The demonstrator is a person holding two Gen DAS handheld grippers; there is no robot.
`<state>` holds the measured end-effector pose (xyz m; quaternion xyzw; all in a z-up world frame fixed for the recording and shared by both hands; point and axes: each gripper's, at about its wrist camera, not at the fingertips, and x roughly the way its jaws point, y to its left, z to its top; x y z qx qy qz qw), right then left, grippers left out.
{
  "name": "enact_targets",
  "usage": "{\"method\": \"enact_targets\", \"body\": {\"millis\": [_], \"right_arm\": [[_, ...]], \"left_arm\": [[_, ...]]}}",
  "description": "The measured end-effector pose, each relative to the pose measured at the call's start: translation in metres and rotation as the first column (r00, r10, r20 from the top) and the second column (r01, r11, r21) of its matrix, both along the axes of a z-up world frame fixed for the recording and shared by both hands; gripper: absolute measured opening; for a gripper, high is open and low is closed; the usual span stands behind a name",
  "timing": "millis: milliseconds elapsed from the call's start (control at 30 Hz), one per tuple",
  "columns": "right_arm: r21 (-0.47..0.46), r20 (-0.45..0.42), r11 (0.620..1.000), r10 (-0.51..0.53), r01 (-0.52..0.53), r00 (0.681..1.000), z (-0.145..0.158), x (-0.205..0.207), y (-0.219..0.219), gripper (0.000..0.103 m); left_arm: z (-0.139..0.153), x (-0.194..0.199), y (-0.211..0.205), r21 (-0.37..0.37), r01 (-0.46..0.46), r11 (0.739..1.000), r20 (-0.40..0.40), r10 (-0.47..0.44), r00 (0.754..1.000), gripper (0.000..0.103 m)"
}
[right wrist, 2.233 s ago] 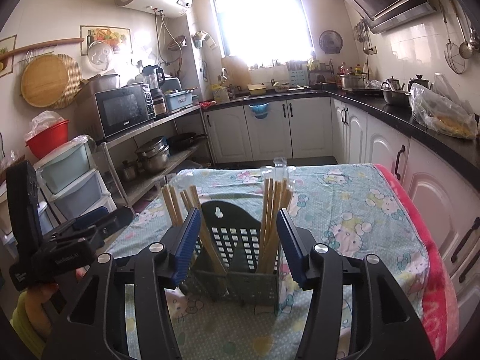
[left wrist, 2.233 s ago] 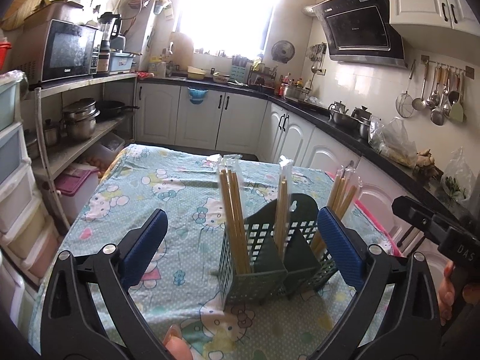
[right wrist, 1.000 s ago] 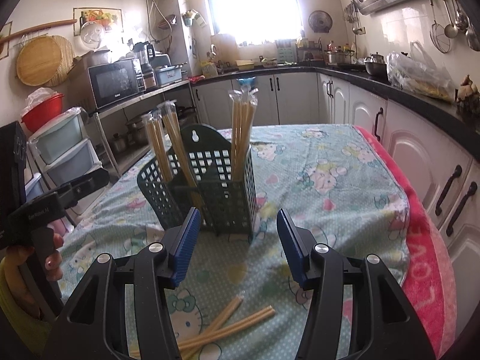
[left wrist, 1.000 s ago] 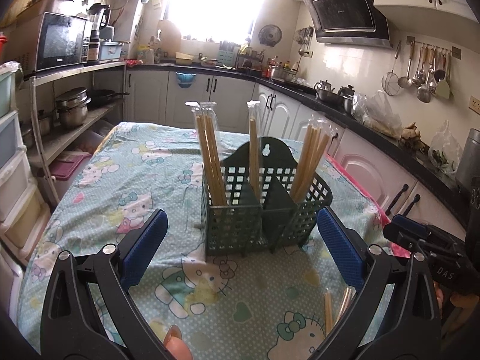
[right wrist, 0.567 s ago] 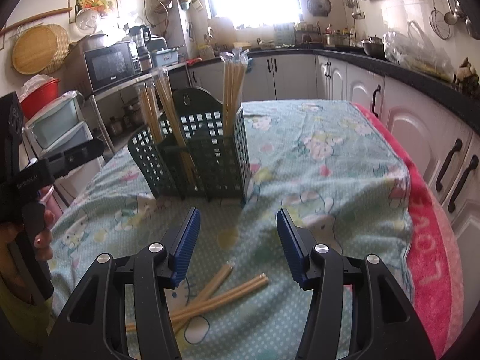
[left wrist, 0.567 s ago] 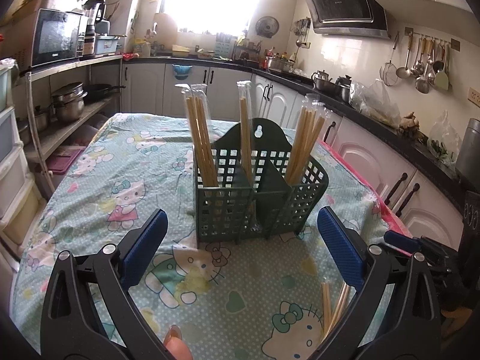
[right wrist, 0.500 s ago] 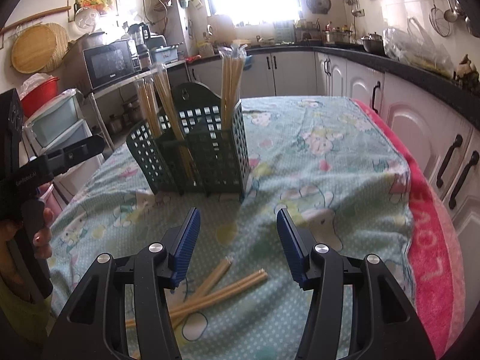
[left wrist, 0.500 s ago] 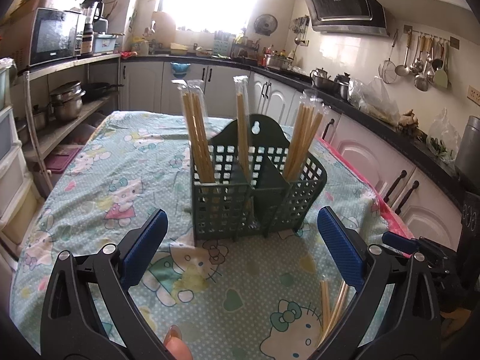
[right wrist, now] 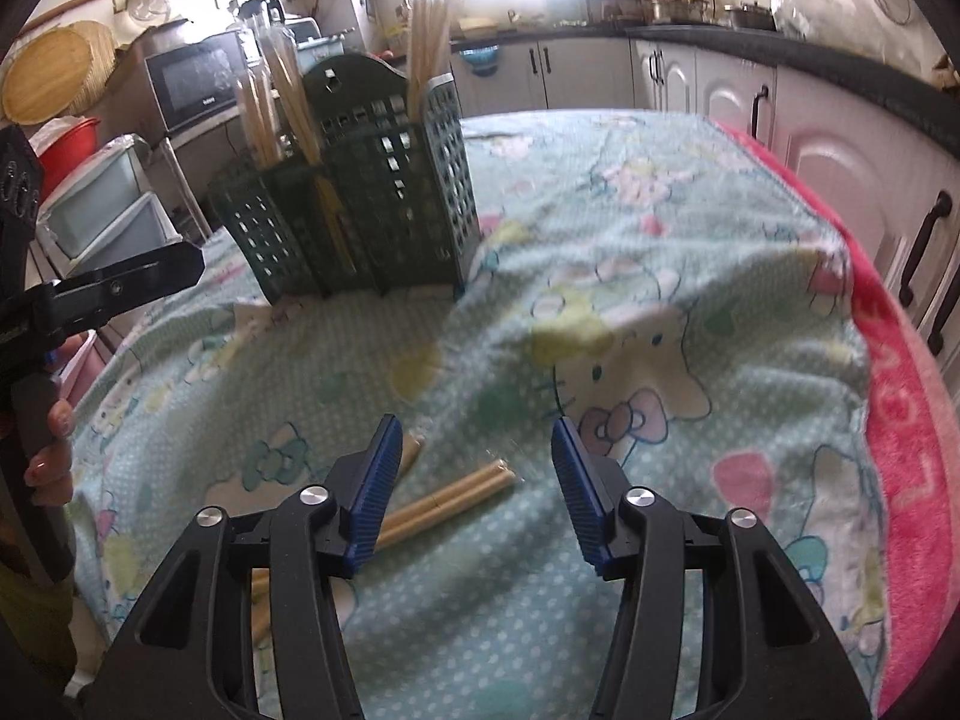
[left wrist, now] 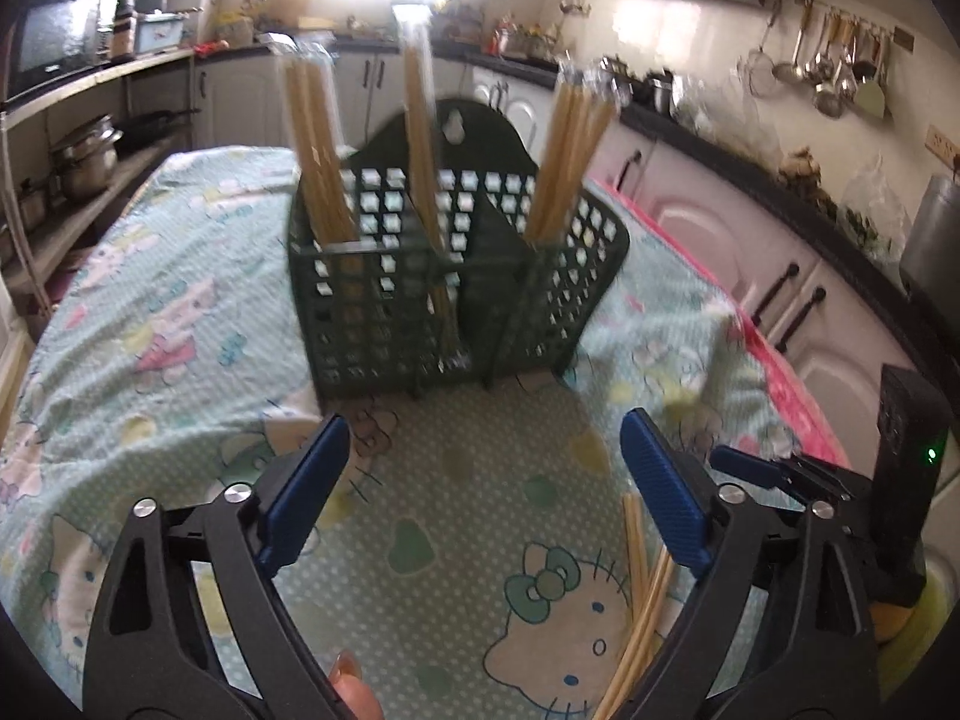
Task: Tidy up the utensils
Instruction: 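Withdraw both tools from the caddy toward the loose chopsticks on the cloth, then grasp a wooden chopstick with the left tool while the right tool grasps another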
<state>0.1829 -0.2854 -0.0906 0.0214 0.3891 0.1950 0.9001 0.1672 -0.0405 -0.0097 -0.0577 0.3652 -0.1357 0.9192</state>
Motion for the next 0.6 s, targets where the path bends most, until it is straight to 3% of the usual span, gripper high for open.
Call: {"method": "enact_targets", "body": {"millis": [233, 400, 600], "right_arm": [[0.035, -0.051, 0.999, 0.008, -0.006, 0.999, -0.012, 0.006, -0.003, 0.041], [0.038, -0.072, 0.999, 0.022, -0.019, 0.997, -0.016, 0.007, -0.002, 0.029], [0.051, -0.076, 0.999, 0.021, -0.018, 0.997, -0.018, 0.005, -0.005, 0.012]], "left_arm": [[-0.021, 0.006, -0.023, 0.03, 0.085, 0.996, -0.089, -0.082, 0.993, 0.059], [-0.031, 0.012, -0.044, 0.049, 0.15, 0.988, -0.131, -0.142, 0.981, 0.048], [-0.044, 0.016, -0.06, 0.054, 0.197, 0.979, -0.179, -0.185, 0.966, 0.046]]}}
